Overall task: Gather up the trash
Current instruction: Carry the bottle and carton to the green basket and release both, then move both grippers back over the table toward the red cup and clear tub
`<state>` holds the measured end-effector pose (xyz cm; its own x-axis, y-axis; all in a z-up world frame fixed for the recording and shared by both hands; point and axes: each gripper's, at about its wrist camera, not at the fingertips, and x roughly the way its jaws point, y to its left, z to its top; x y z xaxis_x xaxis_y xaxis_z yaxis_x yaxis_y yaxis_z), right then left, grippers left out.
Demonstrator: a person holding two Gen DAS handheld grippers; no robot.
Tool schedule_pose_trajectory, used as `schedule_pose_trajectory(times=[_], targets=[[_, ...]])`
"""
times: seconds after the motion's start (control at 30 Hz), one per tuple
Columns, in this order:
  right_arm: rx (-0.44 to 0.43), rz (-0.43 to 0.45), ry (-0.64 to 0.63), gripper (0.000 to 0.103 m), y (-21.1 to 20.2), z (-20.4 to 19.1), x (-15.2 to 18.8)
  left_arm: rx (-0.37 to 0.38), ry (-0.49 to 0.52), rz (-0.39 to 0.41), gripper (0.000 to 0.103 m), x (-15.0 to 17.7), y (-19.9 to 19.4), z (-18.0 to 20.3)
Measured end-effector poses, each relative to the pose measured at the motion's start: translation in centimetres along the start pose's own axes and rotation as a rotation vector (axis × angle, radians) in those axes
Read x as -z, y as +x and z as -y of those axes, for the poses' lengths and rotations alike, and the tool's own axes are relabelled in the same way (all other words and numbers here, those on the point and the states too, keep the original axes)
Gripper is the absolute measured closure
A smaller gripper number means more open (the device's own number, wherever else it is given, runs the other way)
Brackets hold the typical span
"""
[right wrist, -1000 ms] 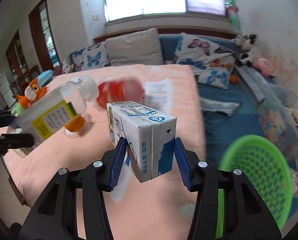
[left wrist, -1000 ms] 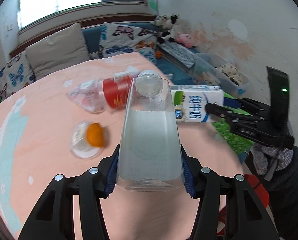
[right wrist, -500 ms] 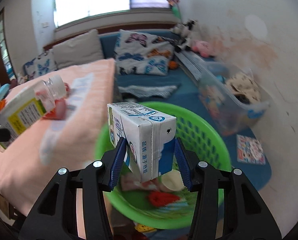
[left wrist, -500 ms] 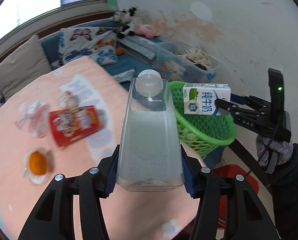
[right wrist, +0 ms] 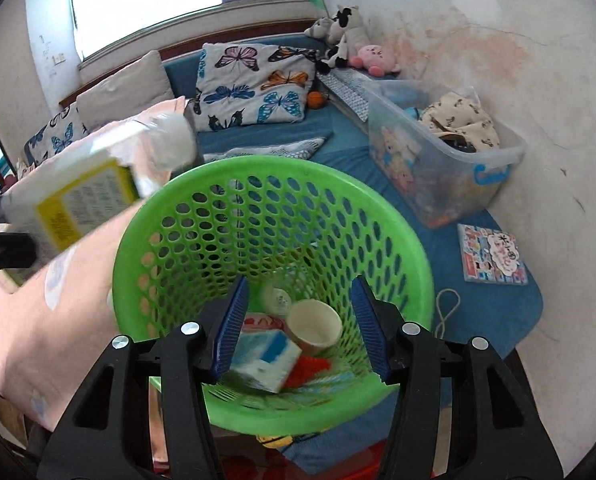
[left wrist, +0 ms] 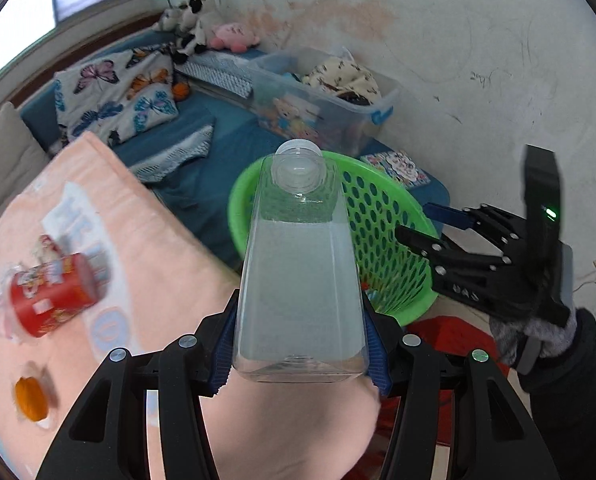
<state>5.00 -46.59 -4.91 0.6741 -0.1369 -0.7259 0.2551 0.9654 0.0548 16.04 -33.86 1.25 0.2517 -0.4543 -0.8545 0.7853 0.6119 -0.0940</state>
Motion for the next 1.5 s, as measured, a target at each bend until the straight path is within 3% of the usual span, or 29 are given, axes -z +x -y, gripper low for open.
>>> schedule_pose_trajectory(times=[0.47, 0.57, 0.7, 1.07, 1.5], targets=[[-0.008, 0.064, 0.081, 0.045, -2.8, 2.5, 0.8, 0.043, -0.049, -0.166, 0.05, -4.4, 7.6, 3.1], [-0.005, 0.067, 0.091, 0.044, -3.1, 2.9, 1.2, 0.048, -0.052, -0.174, 0.05, -4.4, 8.6, 3.3], [-0.003, 0.068, 0.099, 0.044, -3.4, 3.0, 1.5, 0.058, -0.052, -0.145, 0.039, -4.1, 8.7, 3.4], [-0.049, 0.084, 0.048, 0.041, -4.3, -0.1, 1.0, 0.017, -0.121, -0.033, 0.039, -0.9, 3.2, -0.1], [-0.176, 0.093, -0.112, 0.038, -3.2, -9.2, -2.0, -0.156, -0.288, 0.091, 0.038, 6.7, -5.4, -9.6]])
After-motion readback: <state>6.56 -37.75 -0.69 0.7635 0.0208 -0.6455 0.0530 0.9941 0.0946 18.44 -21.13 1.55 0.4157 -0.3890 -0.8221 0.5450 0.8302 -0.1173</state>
